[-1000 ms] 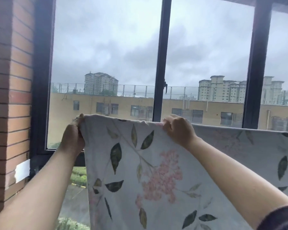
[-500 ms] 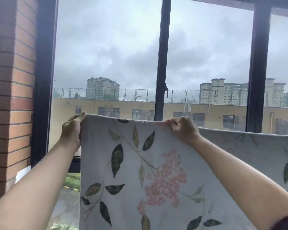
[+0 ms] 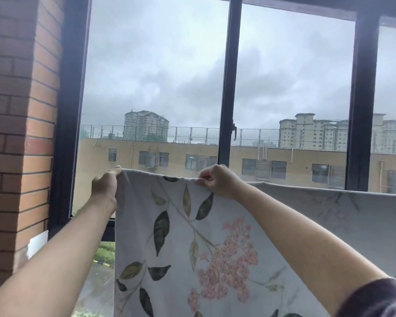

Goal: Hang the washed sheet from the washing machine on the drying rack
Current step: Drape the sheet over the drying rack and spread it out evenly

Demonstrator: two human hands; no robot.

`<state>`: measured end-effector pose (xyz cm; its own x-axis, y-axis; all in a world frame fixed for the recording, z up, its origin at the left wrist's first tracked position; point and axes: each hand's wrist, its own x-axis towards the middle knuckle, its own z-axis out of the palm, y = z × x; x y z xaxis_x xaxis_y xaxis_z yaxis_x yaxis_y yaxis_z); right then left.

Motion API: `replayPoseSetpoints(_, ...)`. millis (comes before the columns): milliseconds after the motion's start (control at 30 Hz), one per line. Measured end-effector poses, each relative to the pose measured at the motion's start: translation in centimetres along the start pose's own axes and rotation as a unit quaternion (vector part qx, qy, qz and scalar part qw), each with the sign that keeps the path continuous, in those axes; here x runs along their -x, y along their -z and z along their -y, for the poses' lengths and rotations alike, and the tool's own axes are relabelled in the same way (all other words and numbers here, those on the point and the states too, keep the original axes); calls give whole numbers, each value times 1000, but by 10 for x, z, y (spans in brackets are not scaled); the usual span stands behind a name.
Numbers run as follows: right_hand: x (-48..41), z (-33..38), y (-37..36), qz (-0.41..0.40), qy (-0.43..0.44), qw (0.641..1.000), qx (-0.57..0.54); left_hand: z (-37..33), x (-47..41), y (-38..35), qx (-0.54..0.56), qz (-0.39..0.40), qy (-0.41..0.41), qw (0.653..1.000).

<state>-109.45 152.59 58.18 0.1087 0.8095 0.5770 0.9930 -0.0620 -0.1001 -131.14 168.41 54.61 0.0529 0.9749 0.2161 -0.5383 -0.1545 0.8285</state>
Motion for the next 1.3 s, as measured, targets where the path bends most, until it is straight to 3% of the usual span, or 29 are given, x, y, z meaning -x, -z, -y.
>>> replayPoseSetpoints(233, -27, 31, -15, -32, 16, 995, -96, -1, 0, 6, -60, -1, -10, 998)
replayPoseSetpoints(367, -27, 33, -16, 72, 41, 997, -5, 4, -5, 8, -90, -5, -12, 996)
replayPoseSetpoints(500, -20, 14, -6, 33, 40, 999, 11, 9, -6, 9, -82, -8, -29, 996)
replayPoseSetpoints(600, -13, 0, 0, 52, 32, 998, 33, 7, -6, 9, -79, -11, -49, 996)
replayPoseSetpoints(700, 1, -16, 14, 39, 7, 993, 114, 6, -10, 8, -111, -23, -81, 990)
replayPoseSetpoints(1000, 51, -74, 43, -1, -88, 979, 183, 11, -14, -8, -216, -74, -114, 967)
replayPoseSetpoints(1100, 60, -90, 49, -16, -131, 973, 187, 17, -14, -13, -233, -71, -119, 962)
replayPoseSetpoints(1300, 57, -81, 48, -25, -95, 989, 107, 24, -20, -9, -213, -79, -132, 965)
